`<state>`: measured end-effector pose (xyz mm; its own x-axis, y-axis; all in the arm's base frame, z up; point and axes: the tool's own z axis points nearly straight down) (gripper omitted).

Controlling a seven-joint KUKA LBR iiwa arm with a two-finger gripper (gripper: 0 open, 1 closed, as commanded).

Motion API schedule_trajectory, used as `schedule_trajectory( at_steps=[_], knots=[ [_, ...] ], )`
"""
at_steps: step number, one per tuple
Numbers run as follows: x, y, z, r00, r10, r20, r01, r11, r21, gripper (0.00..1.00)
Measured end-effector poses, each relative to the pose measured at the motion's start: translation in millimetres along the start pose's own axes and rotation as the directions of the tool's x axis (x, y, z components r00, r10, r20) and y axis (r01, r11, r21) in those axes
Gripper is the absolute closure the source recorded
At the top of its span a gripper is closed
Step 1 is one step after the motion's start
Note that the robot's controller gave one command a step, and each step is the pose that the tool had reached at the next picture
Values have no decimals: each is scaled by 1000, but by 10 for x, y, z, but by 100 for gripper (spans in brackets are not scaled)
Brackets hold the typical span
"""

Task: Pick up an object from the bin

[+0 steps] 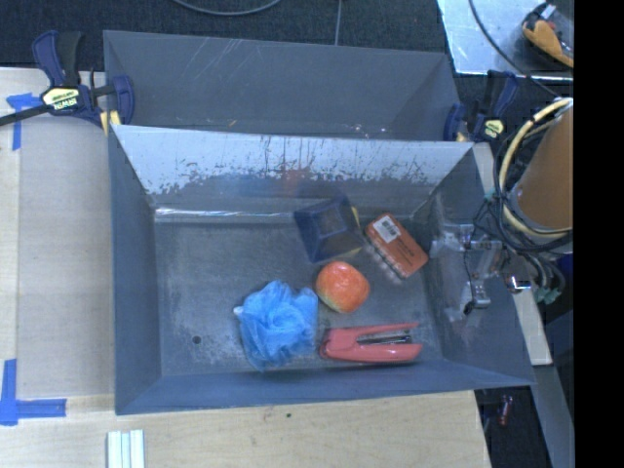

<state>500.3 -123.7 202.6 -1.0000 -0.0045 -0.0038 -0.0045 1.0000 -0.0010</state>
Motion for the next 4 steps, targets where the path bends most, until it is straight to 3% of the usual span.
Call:
schedule_trajectory(
  at_steps=[1,2,3,4],
  knots=[
    [-274,-77,400,998,62,-1,-62,998,0,0],
    [-256,39,-600,996,93,6,-93,996,0,0],
    [-252,145,-442,959,-285,3,285,959,0,0],
    [-191,101,-462,905,-426,3,426,905,0,0]
  ],
)
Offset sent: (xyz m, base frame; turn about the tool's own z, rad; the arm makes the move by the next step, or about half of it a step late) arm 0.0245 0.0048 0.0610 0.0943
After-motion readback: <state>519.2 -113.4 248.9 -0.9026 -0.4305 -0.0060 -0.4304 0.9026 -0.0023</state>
